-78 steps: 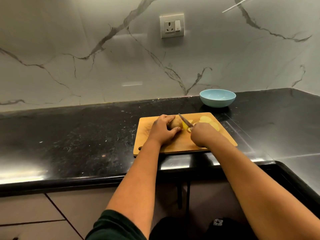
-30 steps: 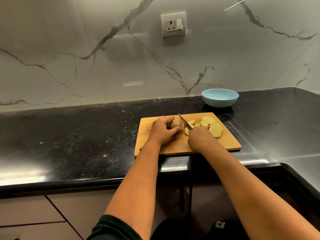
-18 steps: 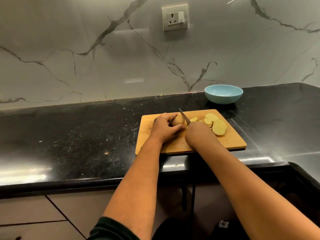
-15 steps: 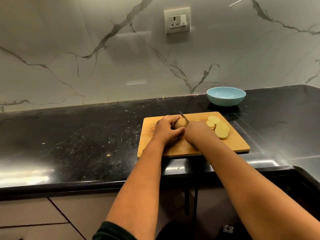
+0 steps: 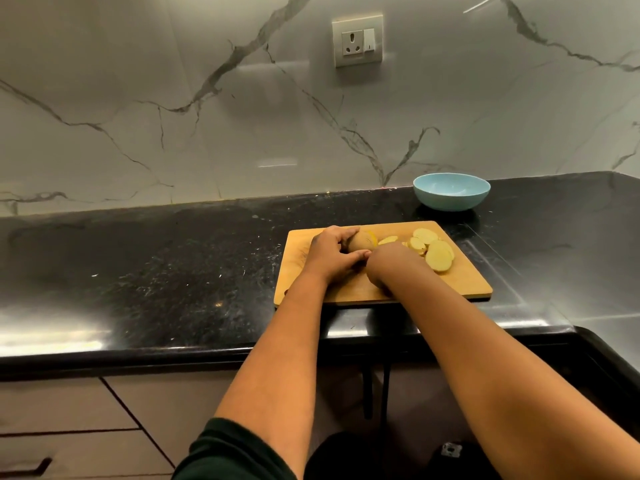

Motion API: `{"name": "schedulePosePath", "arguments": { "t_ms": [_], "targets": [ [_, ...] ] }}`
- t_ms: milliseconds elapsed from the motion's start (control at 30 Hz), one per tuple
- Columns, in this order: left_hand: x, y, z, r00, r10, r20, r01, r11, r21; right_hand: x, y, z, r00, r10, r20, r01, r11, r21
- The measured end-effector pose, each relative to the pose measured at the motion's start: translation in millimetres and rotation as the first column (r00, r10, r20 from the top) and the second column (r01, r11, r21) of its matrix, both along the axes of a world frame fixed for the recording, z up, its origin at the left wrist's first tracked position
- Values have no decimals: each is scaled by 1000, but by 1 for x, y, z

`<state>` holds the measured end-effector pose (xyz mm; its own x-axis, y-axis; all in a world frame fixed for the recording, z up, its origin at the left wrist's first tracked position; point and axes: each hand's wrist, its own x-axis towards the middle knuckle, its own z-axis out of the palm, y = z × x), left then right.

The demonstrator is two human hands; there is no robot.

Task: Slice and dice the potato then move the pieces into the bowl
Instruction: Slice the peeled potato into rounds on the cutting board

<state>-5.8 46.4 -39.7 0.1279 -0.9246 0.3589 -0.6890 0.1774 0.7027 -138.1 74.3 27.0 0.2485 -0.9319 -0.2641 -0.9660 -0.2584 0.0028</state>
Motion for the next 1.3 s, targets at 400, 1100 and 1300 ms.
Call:
{"name": "schedulePosePath", "arguments": {
  "t_ms": [400,1100,1300],
  "targets": [
    [-5,5,2,992,66,112,-73,996,55,-38,13,20,1000,-15,25,12,995,94],
    [-5,11,2,996,77,40,-78,997,9,-46,16,-56,766,98,636,181,915,-360],
    [-6,13,4,996,75,57,-75,997,10,-44,18,-58,734,169,658,171,892,-419]
  ]
}}
